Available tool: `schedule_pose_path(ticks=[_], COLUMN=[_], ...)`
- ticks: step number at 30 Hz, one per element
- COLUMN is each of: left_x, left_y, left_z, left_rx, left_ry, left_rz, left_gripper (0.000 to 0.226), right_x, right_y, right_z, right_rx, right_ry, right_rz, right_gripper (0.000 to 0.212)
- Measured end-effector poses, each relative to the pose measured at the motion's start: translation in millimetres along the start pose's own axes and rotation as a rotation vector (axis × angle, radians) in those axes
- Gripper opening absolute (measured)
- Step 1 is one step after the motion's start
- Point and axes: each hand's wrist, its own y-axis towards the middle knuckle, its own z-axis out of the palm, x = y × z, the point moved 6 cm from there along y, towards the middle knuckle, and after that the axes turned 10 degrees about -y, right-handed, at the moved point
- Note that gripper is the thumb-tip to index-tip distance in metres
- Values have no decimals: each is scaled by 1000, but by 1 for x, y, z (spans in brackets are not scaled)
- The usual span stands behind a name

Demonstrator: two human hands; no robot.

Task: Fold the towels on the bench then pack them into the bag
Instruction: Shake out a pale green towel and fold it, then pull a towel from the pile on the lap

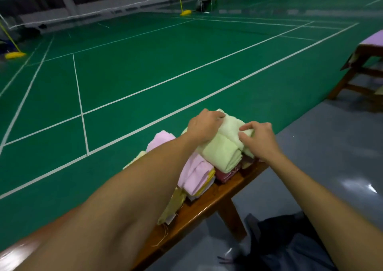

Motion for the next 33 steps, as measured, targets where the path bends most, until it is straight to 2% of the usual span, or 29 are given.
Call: schedule_pose_path(ticks=[3,9,13,19,24,33], left_x=[0,-15,-26,-18,35,204], left_y=[-2,-20,-54,-153,-280,-530], left_z=[8,-36,-90,-197,-267,-353], left_rx=[19,-27,-54,-181,-230,-253], left_ry=[66,111,52,75,162,266], left_rz=[25,90,102,141,110,-225], left_gripper=[36,29,22,12,10,10], right_x=[-3,25,72,185,278,418], right_y=[-4,-8,-25,-98,-187,-351], right_z=[9,-11,-40,-40,16,172], right_rx=[-8,-25,-130,-223,-132,197], right_ry=[-49,-333,-171,41,111,128], right_rz=[37,24,-86,-399,-642,-871], right_gripper=[25,26,21,11,6,11])
